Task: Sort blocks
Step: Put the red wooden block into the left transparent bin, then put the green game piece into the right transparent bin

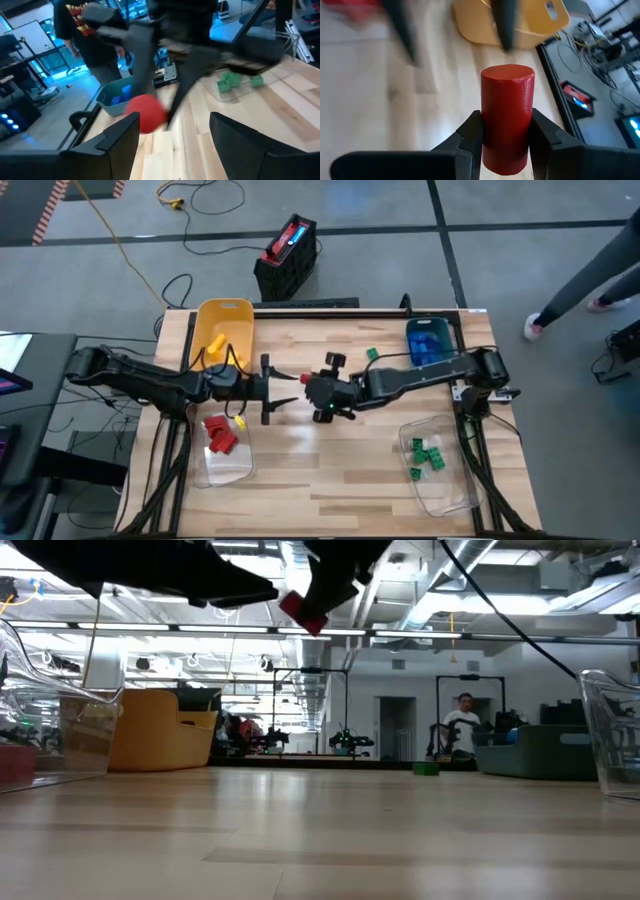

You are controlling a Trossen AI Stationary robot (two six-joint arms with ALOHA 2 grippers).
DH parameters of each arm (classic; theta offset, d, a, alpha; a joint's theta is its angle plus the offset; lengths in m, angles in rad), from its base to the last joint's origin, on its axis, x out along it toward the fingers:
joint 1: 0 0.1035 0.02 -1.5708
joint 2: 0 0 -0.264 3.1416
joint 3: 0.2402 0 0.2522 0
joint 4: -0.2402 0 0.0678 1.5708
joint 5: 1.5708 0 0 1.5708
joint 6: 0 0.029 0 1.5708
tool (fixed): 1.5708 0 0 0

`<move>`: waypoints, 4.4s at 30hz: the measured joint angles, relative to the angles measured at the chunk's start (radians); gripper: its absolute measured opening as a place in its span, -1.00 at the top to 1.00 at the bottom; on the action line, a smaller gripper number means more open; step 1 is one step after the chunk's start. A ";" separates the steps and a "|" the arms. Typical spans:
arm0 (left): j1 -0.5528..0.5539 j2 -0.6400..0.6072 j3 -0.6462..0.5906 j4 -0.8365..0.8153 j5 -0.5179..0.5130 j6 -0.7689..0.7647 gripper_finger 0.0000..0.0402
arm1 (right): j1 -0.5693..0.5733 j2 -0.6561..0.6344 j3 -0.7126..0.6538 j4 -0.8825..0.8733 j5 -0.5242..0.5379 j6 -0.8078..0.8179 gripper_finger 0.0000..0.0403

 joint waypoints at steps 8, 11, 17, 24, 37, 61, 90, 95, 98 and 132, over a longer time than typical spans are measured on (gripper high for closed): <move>0.000 0.000 0.000 0.031 0.025 -0.006 -0.17 | 0.040 0.001 0.000 0.066 -0.010 -0.023 0.44; -0.006 0.000 0.000 0.060 0.028 -0.007 -0.17 | 0.044 0.001 0.000 0.098 -0.064 -0.026 0.44; -0.019 0.000 0.000 0.075 0.041 0.007 -0.17 | 0.049 0.001 0.000 0.174 -0.081 -0.063 0.44; -0.020 0.000 0.000 0.084 0.046 0.015 0.01 | 0.063 0.001 0.000 0.198 -0.079 -0.091 0.44; -0.035 -0.008 -0.001 0.048 0.020 0.012 0.40 | 0.052 -0.011 -0.001 0.069 -0.084 0.018 0.06; -0.440 -0.260 0.214 -1.388 -0.026 -0.969 0.40 | 0.047 -0.017 -0.111 -0.283 0.105 0.293 -0.50; -0.533 -0.134 0.264 -1.459 -0.197 -1.053 -0.07 | -0.017 -0.145 -0.110 -0.348 0.102 0.232 -0.50; -0.559 -0.158 0.285 -1.402 -0.476 -0.920 -0.08 | -0.113 -0.169 -0.110 -0.407 0.020 0.206 -0.50; -0.560 -0.151 0.277 -1.329 -0.580 -0.856 -0.08 | -0.201 -0.169 -0.110 -0.425 -0.080 0.202 -0.50; -0.556 -0.134 0.228 -1.135 -0.633 -0.591 -0.08 | -0.677 0.212 -0.111 -0.476 -0.424 0.447 -0.50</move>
